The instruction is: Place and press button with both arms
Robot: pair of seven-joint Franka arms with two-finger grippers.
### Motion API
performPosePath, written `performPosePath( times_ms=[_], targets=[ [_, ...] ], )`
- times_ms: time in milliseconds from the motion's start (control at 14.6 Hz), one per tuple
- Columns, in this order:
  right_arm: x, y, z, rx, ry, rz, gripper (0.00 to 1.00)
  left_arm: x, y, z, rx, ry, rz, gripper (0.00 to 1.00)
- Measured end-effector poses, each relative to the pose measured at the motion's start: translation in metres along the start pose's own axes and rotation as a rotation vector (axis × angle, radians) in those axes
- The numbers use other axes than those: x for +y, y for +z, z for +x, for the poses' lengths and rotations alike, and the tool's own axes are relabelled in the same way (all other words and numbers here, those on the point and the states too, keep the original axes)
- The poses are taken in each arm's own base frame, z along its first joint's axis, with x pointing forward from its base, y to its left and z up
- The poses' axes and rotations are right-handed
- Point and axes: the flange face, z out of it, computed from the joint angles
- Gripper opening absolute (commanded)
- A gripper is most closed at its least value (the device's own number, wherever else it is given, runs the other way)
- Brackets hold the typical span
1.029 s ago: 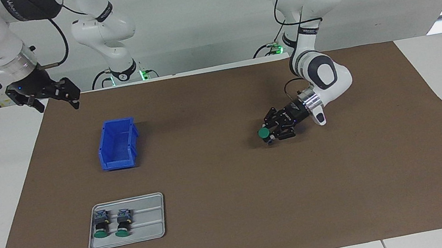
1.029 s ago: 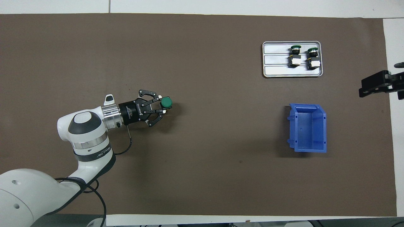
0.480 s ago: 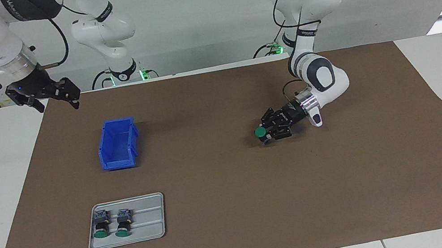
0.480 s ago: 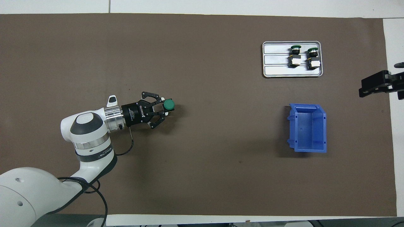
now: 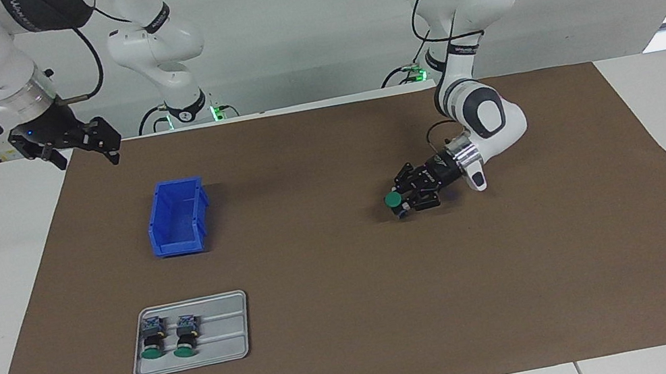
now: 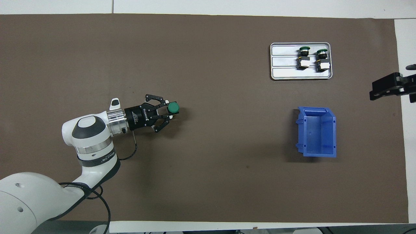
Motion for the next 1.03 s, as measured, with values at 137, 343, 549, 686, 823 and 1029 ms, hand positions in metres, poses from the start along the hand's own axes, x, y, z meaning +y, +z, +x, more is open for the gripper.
performPosePath(
  times_ms=[137, 343, 549, 686, 823, 1029],
  targets=[
    [0.0, 0.0, 0.0, 0.0, 0.0, 0.0, 0.98, 0.0, -0.0001, 0.0002, 0.001, 0.0, 0.0, 0.25],
    [0.0, 0.0, 0.0, 0.0, 0.0, 0.0, 0.98, -0.0003, -0.0003, 0.0008, 0.003, -0.001, -0.001, 0.3],
    [0.0, 0.0, 0.0, 0.0, 0.0, 0.0, 0.98, -0.0002, -0.0009, 0.0018, 0.008, -0.001, -0.003, 0.53],
    [0.0, 0.0, 0.0, 0.0, 0.0, 0.0, 0.98, 0.0001, -0.0015, 0.0024, 0.011, -0.002, -0.005, 1.0],
    [0.0, 0.0, 0.0, 0.0, 0.0, 0.0, 0.98, 0.0003, -0.0018, 0.0026, 0.012, -0.003, -0.006, 1.0],
    [0.0, 0.0, 0.0, 0.0, 0.0, 0.0, 0.98, 0.0006, -0.0022, 0.0027, 0.011, -0.004, -0.008, 1.0]
  ],
)
